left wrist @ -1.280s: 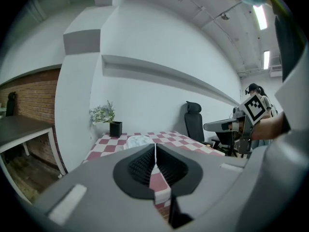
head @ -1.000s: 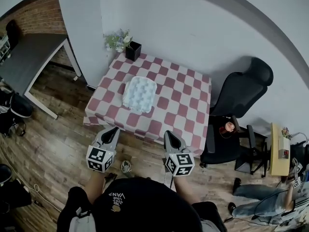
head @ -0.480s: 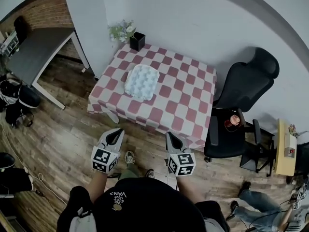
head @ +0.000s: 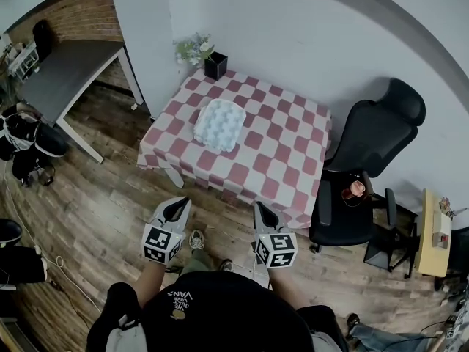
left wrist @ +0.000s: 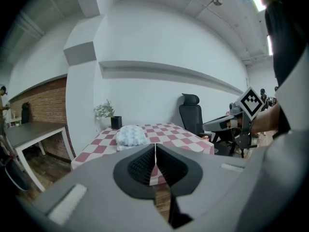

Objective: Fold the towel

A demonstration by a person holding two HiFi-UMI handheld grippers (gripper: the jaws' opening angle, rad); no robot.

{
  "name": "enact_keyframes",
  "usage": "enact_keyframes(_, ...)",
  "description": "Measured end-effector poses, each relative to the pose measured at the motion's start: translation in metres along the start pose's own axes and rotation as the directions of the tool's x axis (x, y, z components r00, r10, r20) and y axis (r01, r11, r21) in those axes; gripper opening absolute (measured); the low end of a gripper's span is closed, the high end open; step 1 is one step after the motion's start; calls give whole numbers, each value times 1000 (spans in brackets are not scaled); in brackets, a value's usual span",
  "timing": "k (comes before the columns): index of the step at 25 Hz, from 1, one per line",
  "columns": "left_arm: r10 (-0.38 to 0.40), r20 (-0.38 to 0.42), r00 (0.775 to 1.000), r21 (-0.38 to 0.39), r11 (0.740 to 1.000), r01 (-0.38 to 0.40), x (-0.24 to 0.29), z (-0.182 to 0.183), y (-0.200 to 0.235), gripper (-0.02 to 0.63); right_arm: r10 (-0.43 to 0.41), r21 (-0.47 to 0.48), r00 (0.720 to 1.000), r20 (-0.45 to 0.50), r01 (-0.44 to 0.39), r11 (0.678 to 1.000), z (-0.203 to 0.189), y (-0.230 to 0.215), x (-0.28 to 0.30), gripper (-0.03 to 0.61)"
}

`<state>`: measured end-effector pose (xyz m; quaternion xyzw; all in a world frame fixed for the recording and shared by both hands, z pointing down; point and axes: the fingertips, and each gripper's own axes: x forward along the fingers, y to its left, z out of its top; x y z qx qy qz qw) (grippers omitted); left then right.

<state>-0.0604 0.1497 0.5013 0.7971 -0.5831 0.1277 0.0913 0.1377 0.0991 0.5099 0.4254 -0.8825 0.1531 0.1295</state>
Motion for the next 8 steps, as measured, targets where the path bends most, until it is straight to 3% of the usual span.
enact_keyframes(8,20,14,1000,-5,1000,-20,1,3,5,8,-9,6,1000,9,9,1000,2,0,4,5)
